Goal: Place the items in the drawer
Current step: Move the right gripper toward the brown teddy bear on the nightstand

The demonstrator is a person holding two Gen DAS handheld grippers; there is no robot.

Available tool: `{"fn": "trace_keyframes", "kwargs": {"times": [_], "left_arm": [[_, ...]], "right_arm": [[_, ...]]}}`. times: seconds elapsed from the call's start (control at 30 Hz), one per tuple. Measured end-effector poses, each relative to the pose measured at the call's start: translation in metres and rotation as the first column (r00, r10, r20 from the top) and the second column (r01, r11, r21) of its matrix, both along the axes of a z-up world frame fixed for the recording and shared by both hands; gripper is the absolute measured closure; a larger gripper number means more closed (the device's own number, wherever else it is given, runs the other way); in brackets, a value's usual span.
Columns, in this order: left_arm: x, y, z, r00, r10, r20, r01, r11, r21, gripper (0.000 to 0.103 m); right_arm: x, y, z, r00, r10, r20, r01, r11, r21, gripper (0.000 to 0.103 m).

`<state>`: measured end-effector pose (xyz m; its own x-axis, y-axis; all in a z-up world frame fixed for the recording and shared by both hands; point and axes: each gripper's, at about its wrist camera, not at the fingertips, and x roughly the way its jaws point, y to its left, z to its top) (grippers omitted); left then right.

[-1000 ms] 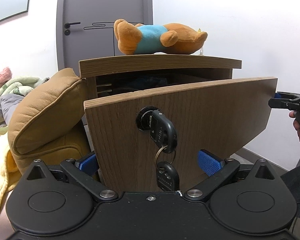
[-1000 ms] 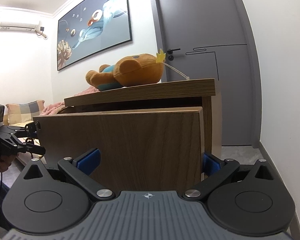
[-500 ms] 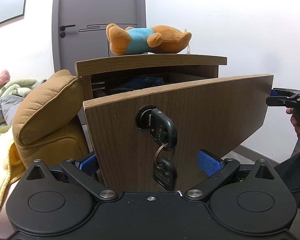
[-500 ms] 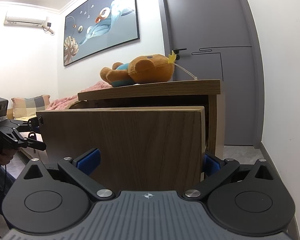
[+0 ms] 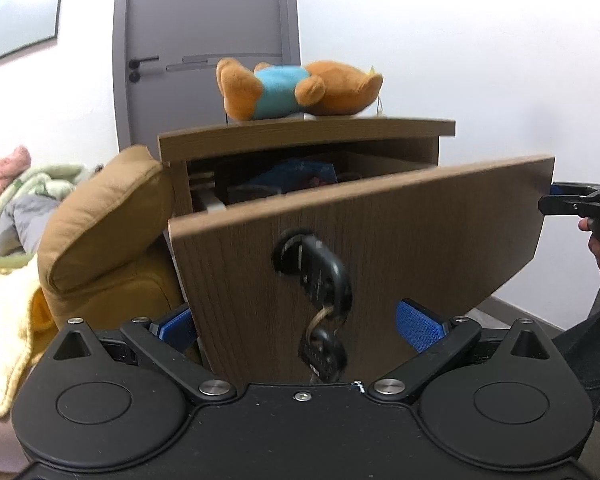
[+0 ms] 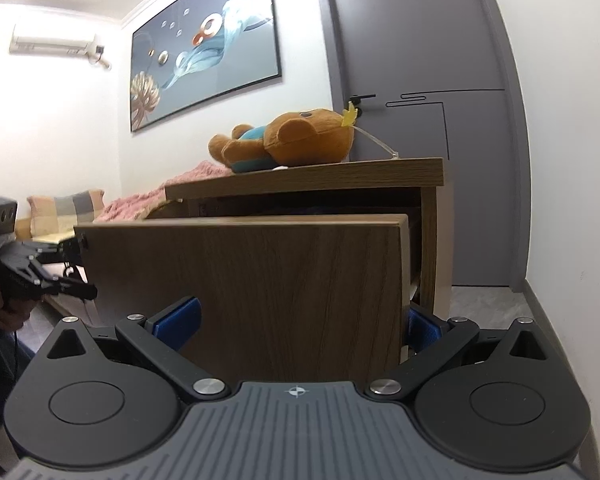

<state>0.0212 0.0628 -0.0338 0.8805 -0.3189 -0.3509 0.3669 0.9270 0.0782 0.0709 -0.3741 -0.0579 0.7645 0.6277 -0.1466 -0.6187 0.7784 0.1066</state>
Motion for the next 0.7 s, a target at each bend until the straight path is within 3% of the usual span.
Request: {"fn": "trace_keyframes", "kwargs": {"times": [0.3, 0.43, 0.7], "left_arm": [[-0.024, 0.002, 0.025, 0.989, 0.068, 0.132, -0.055, 0.993, -0.101, 0.002], [-0.032, -0.002, 0.035, 0.977, 0.099, 0.191, -0.078, 0.990, -0.117, 0.002], [-0.031, -0.018, 0.048, 0.959, 0.157, 0.234, -0.133, 0.985, -0.114, 0.002]], "right_arm": [[-0.003, 0.004, 0.013, 0.996, -0.048, 0.080, 0.042, 0.996, 0.076, 0.000], [-0.006, 0.009, 0.022, 0.987, -0.103, 0.120, 0.088, 0.989, 0.122, 0.000], [-0.011, 0.022, 0.038, 0.961, -0.183, 0.208, 0.137, 0.966, 0.217, 0.000]]}}
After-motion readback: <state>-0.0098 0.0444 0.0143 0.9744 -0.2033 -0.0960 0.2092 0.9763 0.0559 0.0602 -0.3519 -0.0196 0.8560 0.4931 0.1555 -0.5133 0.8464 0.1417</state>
